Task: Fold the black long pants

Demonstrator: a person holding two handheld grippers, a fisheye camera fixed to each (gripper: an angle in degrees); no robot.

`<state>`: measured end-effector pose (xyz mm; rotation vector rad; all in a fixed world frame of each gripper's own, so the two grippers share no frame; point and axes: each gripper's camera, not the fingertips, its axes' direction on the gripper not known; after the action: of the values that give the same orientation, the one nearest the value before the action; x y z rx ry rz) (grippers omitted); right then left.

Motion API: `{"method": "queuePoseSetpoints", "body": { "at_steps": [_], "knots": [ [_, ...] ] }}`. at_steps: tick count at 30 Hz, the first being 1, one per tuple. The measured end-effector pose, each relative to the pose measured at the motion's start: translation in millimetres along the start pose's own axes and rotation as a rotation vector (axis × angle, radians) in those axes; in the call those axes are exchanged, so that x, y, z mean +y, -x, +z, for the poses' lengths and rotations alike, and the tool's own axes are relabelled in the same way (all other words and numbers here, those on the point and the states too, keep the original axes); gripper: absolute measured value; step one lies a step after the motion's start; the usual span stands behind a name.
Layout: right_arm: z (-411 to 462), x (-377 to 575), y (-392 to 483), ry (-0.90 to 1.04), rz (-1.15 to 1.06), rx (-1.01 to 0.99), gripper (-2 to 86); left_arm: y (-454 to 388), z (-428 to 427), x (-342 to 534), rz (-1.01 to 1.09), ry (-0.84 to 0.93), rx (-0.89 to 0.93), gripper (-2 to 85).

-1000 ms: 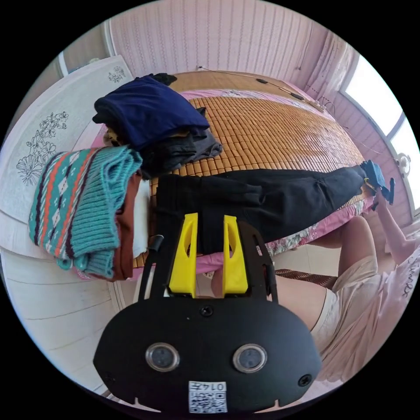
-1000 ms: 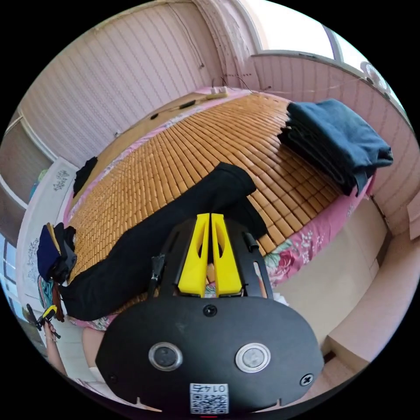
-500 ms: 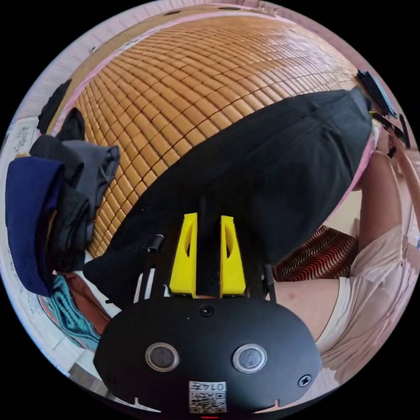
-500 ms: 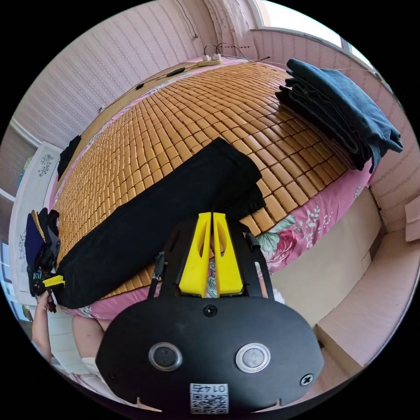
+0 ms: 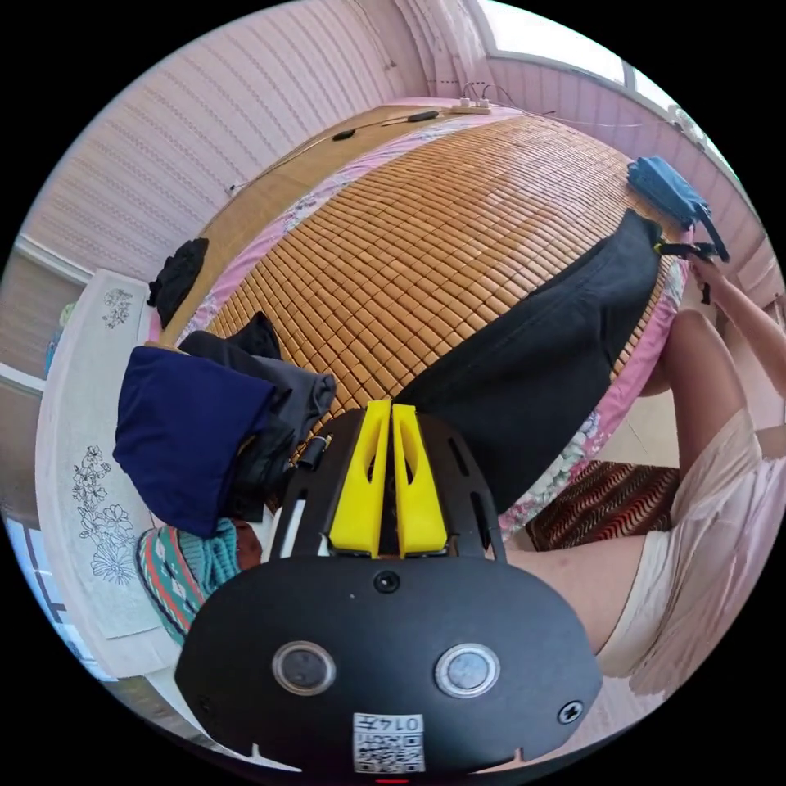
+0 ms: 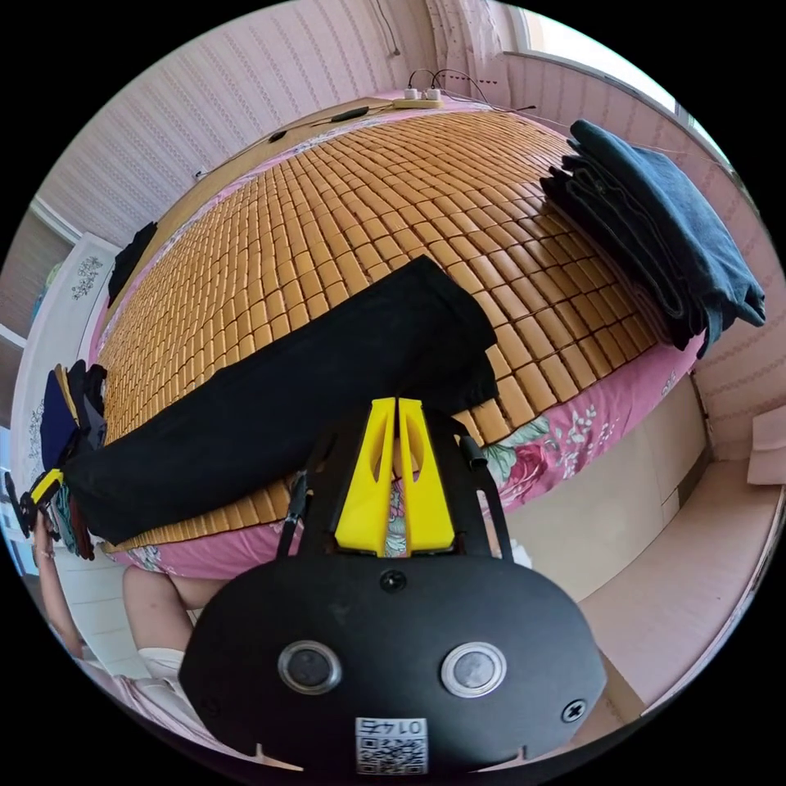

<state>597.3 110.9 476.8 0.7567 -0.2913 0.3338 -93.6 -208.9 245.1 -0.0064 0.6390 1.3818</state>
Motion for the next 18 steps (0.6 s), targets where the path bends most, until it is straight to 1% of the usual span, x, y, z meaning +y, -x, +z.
{"method": "queuePoseSetpoints", "body": {
  "at_steps": [1,2,4,5,6,7,9,10,11,12,13,14,15,16,18],
  "knots": [
    [0,1,0,-0.006,0.008,0.000,0.1,2,12,-6,-0.029,0.013,0.007,-1.0],
    [1,3,0,-0.020,0.025,0.000,0.2,6,42,-16,-0.093,0.053,0.034,-1.0],
    [2,6,1,-0.041,0.040,0.002,0.3,10,90,-26,-0.199,0.133,0.106,-1.0],
    [3,7,2,-0.048,0.048,0.001,0.4,9,122,-28,-0.236,0.224,0.168,-1.0],
    [2,6,2,-0.037,0.062,0.003,0.5,6,137,-28,-0.264,0.240,0.194,-1.0],
    [2,4,2,-0.022,0.072,0.001,0.8,6,136,-29,-0.258,0.215,0.186,-1.0],
    [-7,-4,-1,0.032,0.107,-0.011,2.5,6,140,-33,-0.261,0.226,0.206,-1.0],
    [-13,-4,1,0.008,0.111,-0.003,3.1,5,140,-34,-0.250,0.227,0.209,-1.0],
    [-27,-3,12,-0.080,0.074,0.018,3.7,4,142,-36,-0.238,0.228,0.216,-1.0],
    [-38,-4,33,-0.154,-0.016,0.042,4.3,2,144,-38,-0.236,0.227,0.217,-1.0],
    [-41,-5,45,-0.182,-0.068,0.054,4.6,1,145,-39,-0.234,0.227,0.214,-1.0],
    [-42,-8,76,-0.204,-0.216,0.048,5.3,-3,146,-42,-0.224,0.228,0.201,-1.0],
    [-37,-11,111,-0.182,-0.396,0.025,6.0,-7,147,-45,-0.210,0.230,0.182,-1.0],
    [-32,-11,130,-0.159,-0.491,0.010,6.4,-10,148,-46,-0.203,0.231,0.171,-1.0],
    [-2,-4,201,-0.029,-0.823,-0.050,8.4,-22,149,-50,-0.159,0.231,0.116,-1.0]
  ]
}}
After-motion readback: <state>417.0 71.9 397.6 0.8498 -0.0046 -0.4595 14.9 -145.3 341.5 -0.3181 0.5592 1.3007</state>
